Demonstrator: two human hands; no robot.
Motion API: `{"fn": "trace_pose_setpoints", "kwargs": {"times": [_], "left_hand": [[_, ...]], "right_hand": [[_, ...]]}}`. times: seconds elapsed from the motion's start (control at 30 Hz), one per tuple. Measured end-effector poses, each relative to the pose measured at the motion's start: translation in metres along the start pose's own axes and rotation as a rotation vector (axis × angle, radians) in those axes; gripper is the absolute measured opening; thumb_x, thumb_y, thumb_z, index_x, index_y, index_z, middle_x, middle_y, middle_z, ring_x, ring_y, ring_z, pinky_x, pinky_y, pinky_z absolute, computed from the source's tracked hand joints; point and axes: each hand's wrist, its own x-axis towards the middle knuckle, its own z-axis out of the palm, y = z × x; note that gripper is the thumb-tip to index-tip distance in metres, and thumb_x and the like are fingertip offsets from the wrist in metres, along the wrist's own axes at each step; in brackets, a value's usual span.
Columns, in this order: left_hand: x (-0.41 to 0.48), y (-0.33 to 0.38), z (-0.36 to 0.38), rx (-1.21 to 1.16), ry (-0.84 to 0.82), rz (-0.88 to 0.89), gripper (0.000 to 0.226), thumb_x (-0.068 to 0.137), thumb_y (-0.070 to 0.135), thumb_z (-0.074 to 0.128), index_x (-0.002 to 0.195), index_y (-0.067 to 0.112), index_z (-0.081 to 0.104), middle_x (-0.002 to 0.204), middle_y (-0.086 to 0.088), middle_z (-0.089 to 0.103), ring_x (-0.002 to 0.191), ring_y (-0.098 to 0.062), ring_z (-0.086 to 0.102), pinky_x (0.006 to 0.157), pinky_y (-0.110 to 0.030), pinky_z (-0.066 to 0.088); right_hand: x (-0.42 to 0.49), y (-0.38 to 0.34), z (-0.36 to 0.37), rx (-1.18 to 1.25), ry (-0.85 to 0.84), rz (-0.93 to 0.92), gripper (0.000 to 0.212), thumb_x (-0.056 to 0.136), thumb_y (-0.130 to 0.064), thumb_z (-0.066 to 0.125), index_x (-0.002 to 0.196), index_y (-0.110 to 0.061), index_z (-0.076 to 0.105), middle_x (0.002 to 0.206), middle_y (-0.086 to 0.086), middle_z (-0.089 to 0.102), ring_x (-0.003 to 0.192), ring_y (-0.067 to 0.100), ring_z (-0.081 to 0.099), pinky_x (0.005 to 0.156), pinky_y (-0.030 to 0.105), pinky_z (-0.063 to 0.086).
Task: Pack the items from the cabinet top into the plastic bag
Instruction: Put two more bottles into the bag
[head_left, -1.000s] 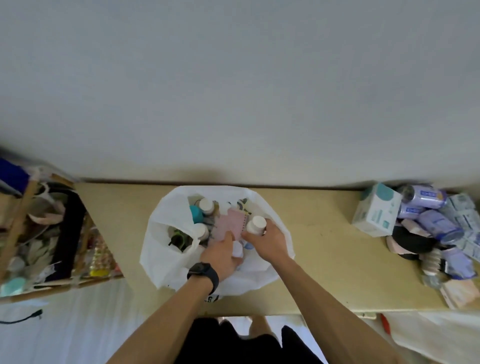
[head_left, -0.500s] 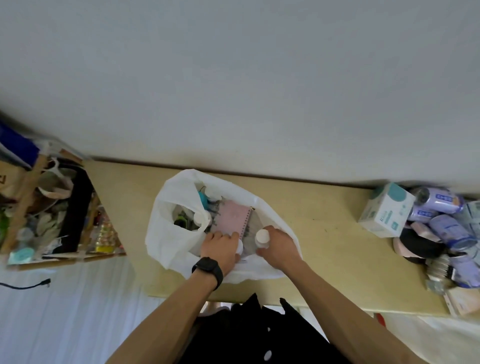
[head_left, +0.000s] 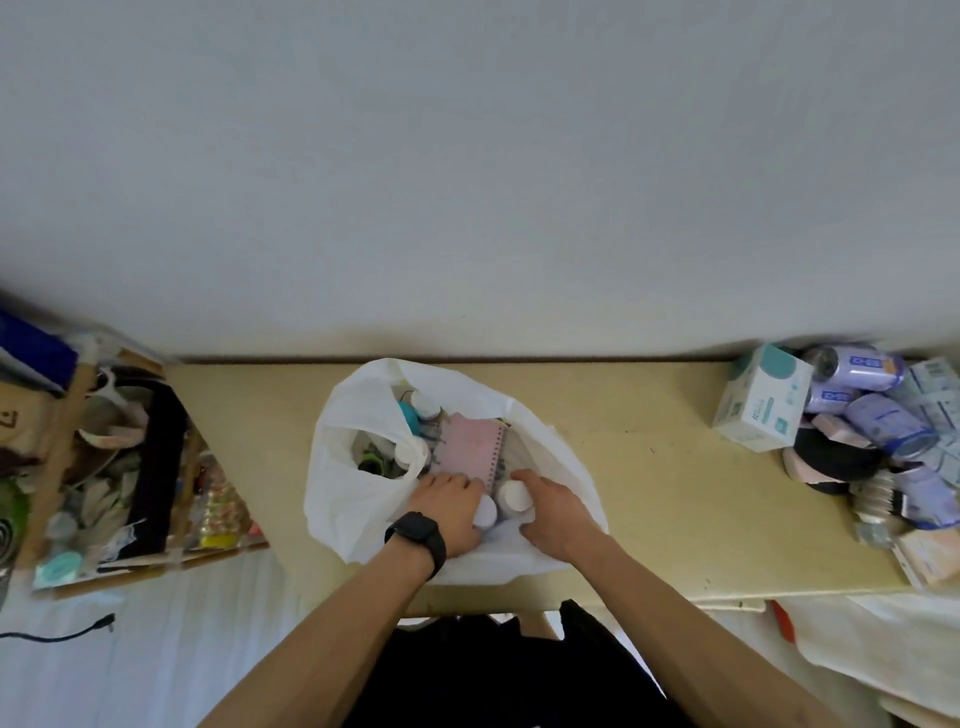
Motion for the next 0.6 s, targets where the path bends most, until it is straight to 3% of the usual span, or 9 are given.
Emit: {"fn": "trace_pose_setpoints", "kwargs": {"times": [0.13,0.3,0.37,0.47,0.6], "left_hand": [[0.013,-0.009,-0.044,-0.226,0.060,-0.082,0.051,0.087,0.040,0.056,0.132,0.019,0.046,0.131,-0.008,0.051,0.114,-0.029,0.051,0.092,-0.043,0.049],[0.043,-0.032,-0.106,0.132,0.249,0.042,0.068,0.092,0.024,0.053,0.153,0.028,0.022,0.161,-0.005,0.017,0.139,-0.031,0.028,0.107,-0.048,0.037],[0.054,-0.035,-0.124,0.177,0.203,0.066,0.071,0.094,0.027,0.054,0.155,0.029,0.018,0.164,0.000,0.007,0.143,-0.030,0.025,0.109,-0.047,0.036],[0.056,-0.027,-0.139,0.203,0.084,0.052,0.061,0.095,0.029,0.052,0.152,0.025,0.029,0.161,-0.001,0.021,0.138,-0.030,0.036,0.105,-0.043,0.043],[0.042,-0.004,-0.145,0.189,0.138,0.092,0.033,0.098,0.031,0.044,0.128,0.027,0.057,0.127,0.000,0.062,0.107,-0.024,0.061,0.080,-0.037,0.054]], "right_hand": [[-0.007,-0.007,-0.007,-0.014,0.046,0.045,0.084,0.086,-0.019,0.062,0.157,-0.024,0.017,0.160,0.006,0.027,0.139,0.028,0.039,0.107,0.035,0.040],[-0.026,-0.009,-0.027,0.087,0.198,0.048,0.078,0.091,-0.037,0.056,0.157,-0.030,0.014,0.164,-0.001,0.020,0.144,0.025,0.032,0.111,0.038,0.037],[-0.034,-0.004,-0.033,0.033,0.229,0.063,0.075,0.092,-0.038,0.055,0.157,-0.027,0.017,0.165,0.000,0.018,0.147,0.026,0.025,0.116,0.040,0.031],[-0.048,0.003,-0.038,0.128,0.214,0.087,0.069,0.094,-0.036,0.056,0.155,-0.022,0.026,0.162,0.002,0.027,0.146,0.023,0.030,0.115,0.034,0.030],[-0.076,0.008,-0.044,0.432,0.317,0.114,0.047,0.094,-0.039,0.059,0.140,-0.032,0.051,0.138,-0.004,0.057,0.124,0.018,0.056,0.095,0.025,0.045]]}}
